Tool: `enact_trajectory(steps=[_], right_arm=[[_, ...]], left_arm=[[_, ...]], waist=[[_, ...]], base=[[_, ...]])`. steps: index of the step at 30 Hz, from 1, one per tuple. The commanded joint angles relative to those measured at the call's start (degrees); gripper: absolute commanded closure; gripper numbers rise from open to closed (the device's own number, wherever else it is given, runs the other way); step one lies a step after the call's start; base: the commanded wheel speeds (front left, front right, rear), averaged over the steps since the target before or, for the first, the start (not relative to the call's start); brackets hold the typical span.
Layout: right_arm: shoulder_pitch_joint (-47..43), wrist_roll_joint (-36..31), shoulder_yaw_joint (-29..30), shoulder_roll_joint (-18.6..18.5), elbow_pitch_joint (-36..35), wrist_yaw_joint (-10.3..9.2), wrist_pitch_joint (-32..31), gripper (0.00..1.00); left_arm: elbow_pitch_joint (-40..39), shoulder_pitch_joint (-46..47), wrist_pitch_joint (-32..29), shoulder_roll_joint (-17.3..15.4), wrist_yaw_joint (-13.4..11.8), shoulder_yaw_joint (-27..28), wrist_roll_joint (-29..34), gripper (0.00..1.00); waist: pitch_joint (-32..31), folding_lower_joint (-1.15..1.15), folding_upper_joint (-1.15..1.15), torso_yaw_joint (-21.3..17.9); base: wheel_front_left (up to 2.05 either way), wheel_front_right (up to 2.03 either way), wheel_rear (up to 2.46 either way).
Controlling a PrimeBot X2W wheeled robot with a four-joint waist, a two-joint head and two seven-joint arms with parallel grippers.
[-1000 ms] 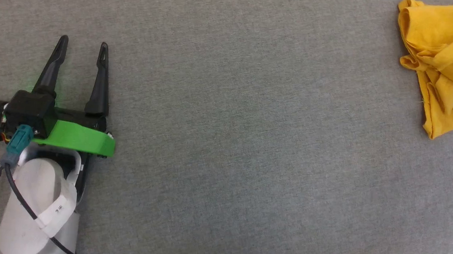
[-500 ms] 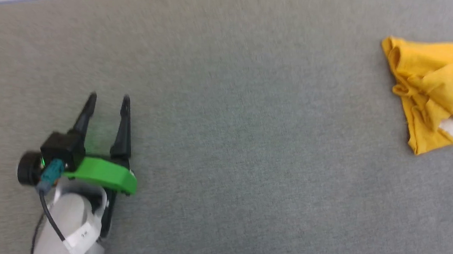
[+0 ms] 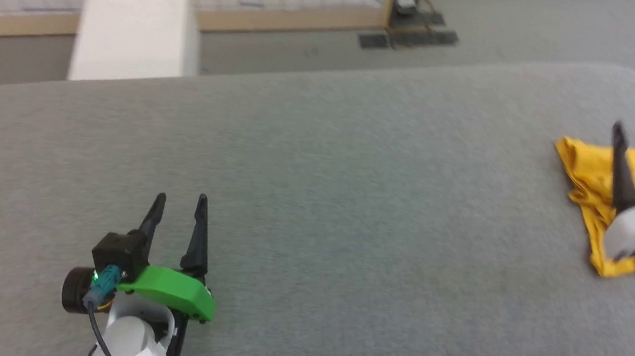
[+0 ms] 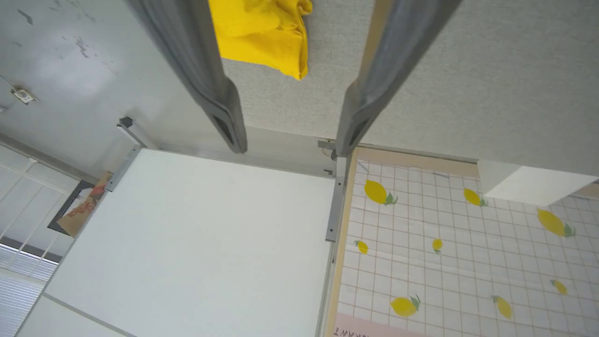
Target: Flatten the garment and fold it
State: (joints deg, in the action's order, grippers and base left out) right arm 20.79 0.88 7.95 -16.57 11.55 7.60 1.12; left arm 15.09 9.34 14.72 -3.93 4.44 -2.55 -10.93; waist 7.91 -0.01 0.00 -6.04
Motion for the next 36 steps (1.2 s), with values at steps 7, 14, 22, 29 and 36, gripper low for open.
enact_trajectory(steps=[7, 14, 22, 29, 36], right_arm=[[-12.7, 2.7, 1.1, 8.0, -10.5, -0.11, 2.2, 0.0], [-20.2, 4.9, 0.4, 12.4, -12.6, -0.11, 6.0, 0.0], [-24.1, 5.6, -1.5, 13.6, -10.5, -0.11, 7.4, 0.0], [-25.6, 6.0, -2.3, 13.7, -8.7, -0.11, 8.1, 0.0], [-26.1, 6.2, -2.7, 13.7, -8.1, -0.11, 8.1, 0.0]], left_arm=[[1.3, -1.6, 0.3, 0.5, 0.0, -1.7, -1.3, 0.0], [1.2, -2.9, 0.3, 0.8, -0.1, -2.3, -1.9, 0.0], [1.2, -4.4, 0.3, 0.9, -0.2, -2.5, -2.4, 0.0], [1.5, -5.0, 0.3, 1.0, 0.1, -3.3, -2.6, 0.0], [2.2, -5.2, 0.3, 1.0, 0.2, -3.9, -3.1, 0.0]], waist=[[-7.3, 0.01, 0.0, 8.2], [-8.1, 0.01, 0.0, 9.7], [-8.6, 0.01, 0.0, 10.6], [-8.9, 0.01, 0.0, 11.3], [-9.2, 0.01, 0.0, 11.5]], base=[[0.0, 0.0, 0.0], [0.0, 0.0, 0.0], [0.0, 0.0, 0.0], [0.0, 0.0, 0.0], [0.0, 0.0, 0.0]])
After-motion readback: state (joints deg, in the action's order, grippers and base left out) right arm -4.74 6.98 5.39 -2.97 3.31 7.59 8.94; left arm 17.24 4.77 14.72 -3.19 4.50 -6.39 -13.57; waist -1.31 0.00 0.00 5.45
